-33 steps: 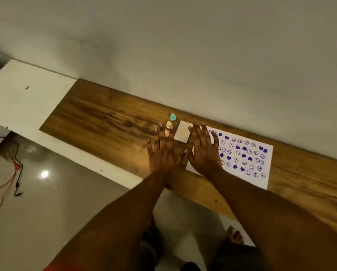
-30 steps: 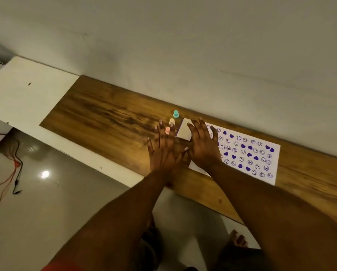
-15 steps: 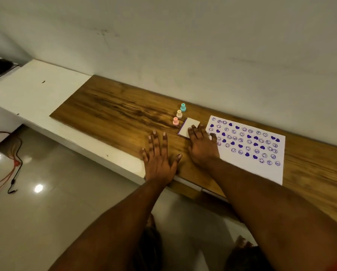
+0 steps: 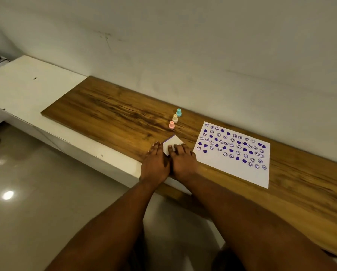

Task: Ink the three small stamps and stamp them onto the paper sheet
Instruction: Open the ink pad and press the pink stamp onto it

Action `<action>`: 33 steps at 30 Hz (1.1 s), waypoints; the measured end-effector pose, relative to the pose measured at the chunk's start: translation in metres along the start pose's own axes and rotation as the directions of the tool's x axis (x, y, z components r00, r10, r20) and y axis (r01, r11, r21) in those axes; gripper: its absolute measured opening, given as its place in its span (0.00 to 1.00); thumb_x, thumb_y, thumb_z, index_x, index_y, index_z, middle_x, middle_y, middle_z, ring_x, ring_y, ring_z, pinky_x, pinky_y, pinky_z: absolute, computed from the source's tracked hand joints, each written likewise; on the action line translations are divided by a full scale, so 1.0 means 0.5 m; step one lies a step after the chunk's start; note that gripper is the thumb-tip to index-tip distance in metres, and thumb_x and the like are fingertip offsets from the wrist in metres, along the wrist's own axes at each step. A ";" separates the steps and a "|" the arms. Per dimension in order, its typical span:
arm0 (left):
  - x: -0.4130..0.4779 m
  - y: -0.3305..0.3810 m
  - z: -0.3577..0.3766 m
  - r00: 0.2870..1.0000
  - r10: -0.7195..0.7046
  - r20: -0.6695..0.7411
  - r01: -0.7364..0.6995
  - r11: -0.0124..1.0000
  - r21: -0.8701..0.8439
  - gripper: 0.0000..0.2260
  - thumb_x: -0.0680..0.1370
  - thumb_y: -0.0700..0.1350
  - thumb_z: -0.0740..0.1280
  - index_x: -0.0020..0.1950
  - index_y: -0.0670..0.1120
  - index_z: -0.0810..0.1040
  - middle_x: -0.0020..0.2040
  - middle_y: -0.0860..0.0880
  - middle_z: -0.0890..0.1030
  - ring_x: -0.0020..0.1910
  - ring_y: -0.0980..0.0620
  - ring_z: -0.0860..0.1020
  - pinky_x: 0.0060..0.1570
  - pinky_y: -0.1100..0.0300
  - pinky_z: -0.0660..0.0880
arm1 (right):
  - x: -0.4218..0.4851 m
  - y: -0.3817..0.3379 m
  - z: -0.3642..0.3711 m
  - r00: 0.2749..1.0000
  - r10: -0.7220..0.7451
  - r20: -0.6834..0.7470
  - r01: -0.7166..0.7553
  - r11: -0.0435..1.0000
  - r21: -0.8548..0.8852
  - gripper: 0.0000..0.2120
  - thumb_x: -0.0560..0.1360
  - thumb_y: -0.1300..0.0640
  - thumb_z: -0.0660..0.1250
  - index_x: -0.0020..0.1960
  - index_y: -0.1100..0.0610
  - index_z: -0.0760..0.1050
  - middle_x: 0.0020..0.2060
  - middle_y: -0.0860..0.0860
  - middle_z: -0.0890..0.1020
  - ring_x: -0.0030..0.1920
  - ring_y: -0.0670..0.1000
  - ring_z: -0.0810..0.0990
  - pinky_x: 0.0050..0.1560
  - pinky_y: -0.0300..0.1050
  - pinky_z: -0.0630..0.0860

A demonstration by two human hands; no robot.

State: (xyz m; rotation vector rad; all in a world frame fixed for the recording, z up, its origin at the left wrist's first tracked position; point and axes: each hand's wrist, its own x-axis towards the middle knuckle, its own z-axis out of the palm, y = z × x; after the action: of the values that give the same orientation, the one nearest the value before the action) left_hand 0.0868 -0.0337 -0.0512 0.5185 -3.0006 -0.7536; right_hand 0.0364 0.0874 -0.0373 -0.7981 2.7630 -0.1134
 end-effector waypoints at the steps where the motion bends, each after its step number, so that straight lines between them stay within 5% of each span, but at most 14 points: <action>1: 0.003 0.000 -0.005 1.000 -0.006 0.006 0.006 1.000 0.001 0.32 0.84 0.56 0.63 0.84 0.45 0.57 0.84 0.45 0.61 0.82 0.46 0.60 0.78 0.50 0.60 | -0.002 -0.001 0.002 1.000 0.001 -0.007 -0.001 1.000 0.002 0.42 0.77 0.40 0.70 0.83 0.49 0.53 0.81 0.54 0.59 0.81 0.60 0.54 0.78 0.61 0.59; 11: 0.020 -0.006 -0.044 0.997 0.023 0.071 -0.025 0.999 0.026 0.30 0.81 0.56 0.70 0.79 0.46 0.67 0.79 0.45 0.69 0.77 0.45 0.69 0.71 0.49 0.72 | -0.008 0.025 -0.011 0.973 -0.183 -0.142 0.178 0.983 -0.048 0.25 0.82 0.44 0.63 0.77 0.50 0.68 0.73 0.54 0.72 0.73 0.58 0.68 0.72 0.57 0.67; 16: 0.025 -0.006 -0.060 0.993 0.040 0.107 -0.046 0.997 0.059 0.29 0.76 0.57 0.75 0.73 0.49 0.71 0.70 0.46 0.76 0.68 0.45 0.75 0.64 0.49 0.78 | 0.001 0.093 -0.027 0.978 -0.196 -0.073 0.196 0.981 -0.015 0.29 0.85 0.44 0.58 0.83 0.49 0.57 0.82 0.51 0.59 0.82 0.55 0.55 0.78 0.58 0.58; 23: 0.032 -0.003 -0.077 0.984 0.070 0.165 -0.092 0.987 0.131 0.33 0.73 0.61 0.77 0.74 0.51 0.72 0.72 0.47 0.74 0.71 0.45 0.73 0.66 0.47 0.76 | 0.005 0.097 -0.023 0.981 -0.173 -0.092 0.178 0.983 0.045 0.29 0.82 0.45 0.64 0.81 0.50 0.61 0.78 0.52 0.66 0.72 0.56 0.71 0.69 0.50 0.75; 33: 0.039 -0.034 -0.096 0.989 0.009 0.146 -0.030 0.989 0.141 0.35 0.69 0.63 0.79 0.70 0.50 0.74 0.71 0.45 0.75 0.74 0.42 0.70 0.68 0.45 0.74 | 0.034 0.094 -0.039 0.981 -0.193 -0.032 0.195 0.979 0.057 0.29 0.83 0.41 0.61 0.80 0.52 0.63 0.75 0.53 0.66 0.68 0.55 0.73 0.61 0.46 0.77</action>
State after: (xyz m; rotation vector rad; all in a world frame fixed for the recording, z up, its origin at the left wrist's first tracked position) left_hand 0.0777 -0.0760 -0.0182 0.4548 -3.2070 -0.6021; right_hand -0.0069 0.1181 -0.0295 -1.0562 2.6857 -0.2443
